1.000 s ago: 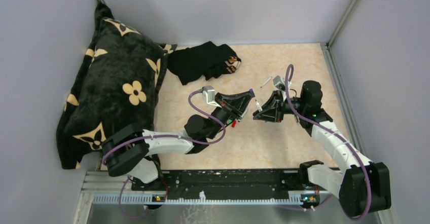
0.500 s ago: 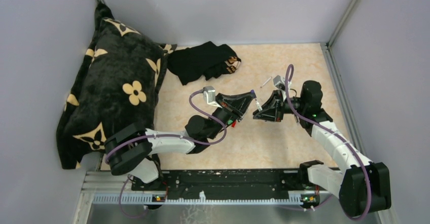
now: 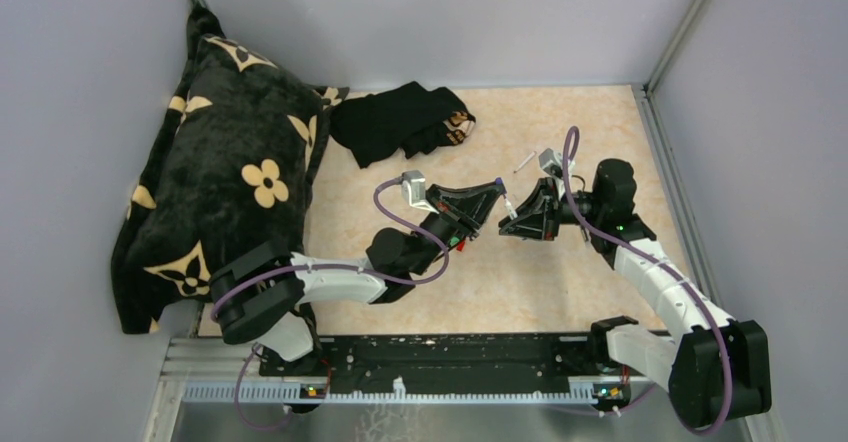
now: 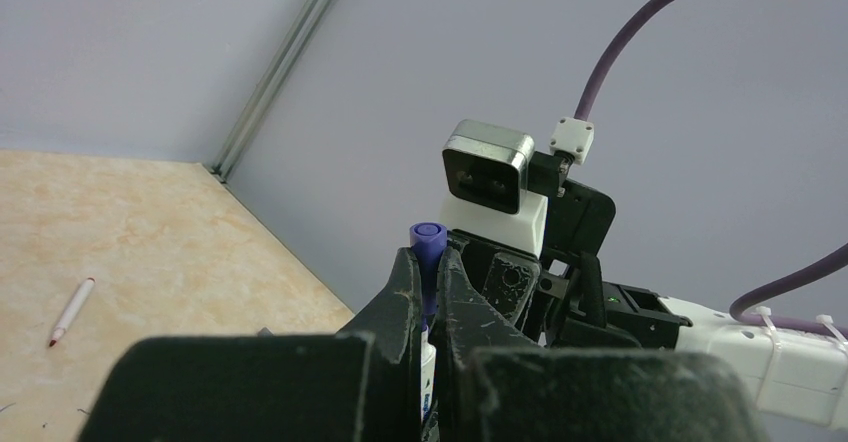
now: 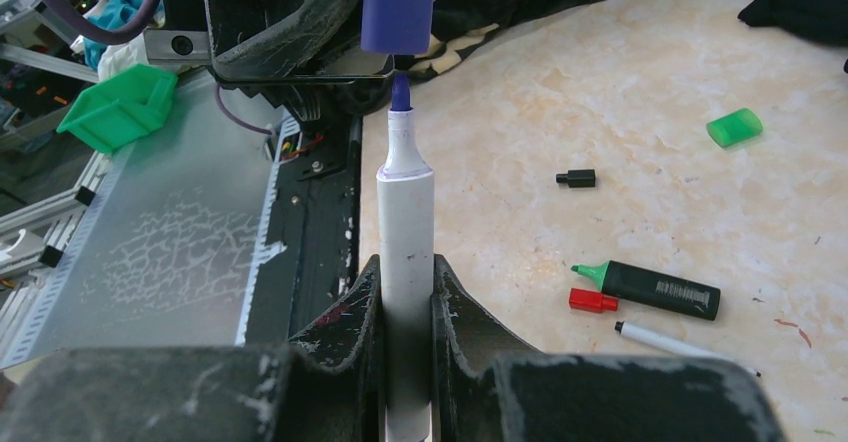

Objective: Insert the pens into the pen caps
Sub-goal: Insert the pen cap onto the pen.

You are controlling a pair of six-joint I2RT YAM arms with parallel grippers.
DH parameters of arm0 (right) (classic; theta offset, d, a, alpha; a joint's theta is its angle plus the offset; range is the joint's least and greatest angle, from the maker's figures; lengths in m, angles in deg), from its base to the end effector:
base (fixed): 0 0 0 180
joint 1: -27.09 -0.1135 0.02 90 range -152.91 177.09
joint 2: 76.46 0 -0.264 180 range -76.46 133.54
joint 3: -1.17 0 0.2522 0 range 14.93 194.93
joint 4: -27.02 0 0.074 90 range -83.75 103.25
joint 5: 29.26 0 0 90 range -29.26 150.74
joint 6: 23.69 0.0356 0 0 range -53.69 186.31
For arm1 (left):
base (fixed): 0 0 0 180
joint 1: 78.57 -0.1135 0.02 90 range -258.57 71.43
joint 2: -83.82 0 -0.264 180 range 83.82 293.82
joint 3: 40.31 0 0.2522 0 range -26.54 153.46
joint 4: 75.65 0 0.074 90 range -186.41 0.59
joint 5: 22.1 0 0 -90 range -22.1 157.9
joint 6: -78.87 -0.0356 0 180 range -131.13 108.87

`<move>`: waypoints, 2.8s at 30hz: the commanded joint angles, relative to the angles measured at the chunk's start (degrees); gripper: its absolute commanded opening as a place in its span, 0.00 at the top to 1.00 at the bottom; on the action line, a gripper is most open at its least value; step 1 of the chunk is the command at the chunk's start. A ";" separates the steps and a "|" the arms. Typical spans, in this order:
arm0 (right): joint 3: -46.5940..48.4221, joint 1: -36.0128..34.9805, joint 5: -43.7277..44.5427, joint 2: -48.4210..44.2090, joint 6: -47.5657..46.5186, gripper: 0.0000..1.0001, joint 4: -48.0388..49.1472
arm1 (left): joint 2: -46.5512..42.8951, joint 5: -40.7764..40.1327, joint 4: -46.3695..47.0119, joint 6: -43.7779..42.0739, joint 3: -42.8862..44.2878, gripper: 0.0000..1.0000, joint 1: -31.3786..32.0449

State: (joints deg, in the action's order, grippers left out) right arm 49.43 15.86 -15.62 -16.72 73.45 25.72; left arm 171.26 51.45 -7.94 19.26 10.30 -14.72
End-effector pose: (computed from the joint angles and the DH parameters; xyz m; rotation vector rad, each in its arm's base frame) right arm 0.2036 0.0757 0.2731 -1.0272 1.5131 1.3997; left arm 0.1425 -0.2674 0.2816 0.0488 1.1494 -1.3307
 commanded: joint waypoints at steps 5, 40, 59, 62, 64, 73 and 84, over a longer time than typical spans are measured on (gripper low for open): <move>0.66 -0.64 -0.59 -0.60 0.15 1.00 2.34 | 1.13 -0.20 3.25 0.15 -0.20 1.00 -0.24; 0.48 -0.66 0.46 -0.43 2.07 1.00 4.00 | 2.60 0.59 3.63 2.00 -0.89 1.00 -0.29; 0.35 -0.62 3.08 0.02 6.11 1.00 6.84 | 5.78 5.56 6.46 5.79 -2.98 1.00 -0.22; 0.31 -0.64 3.49 0.02 5.95 1.00 6.77 | 6.25 6.11 7.10 6.30 -3.55 1.00 -0.22; 0.35 -0.56 3.58 0.02 5.47 1.00 6.42 | 5.93 5.93 6.59 6.18 -3.98 0.95 -0.22; 0.48 -0.53 2.99 -0.07 3.03 1.00 4.52 | 0.48 4.06 1.70 3.99 -5.56 0.49 -0.28; 1.78 -0.29 0.04 -0.29 -2.67 1.00 -0.86 | -9.58 7.06 -7.75 -3.47 -8.78 0.05 -1.05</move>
State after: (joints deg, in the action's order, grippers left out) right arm 48.99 15.58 -13.17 -16.65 74.65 26.03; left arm 165.71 55.54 -11.22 20.62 2.51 -15.11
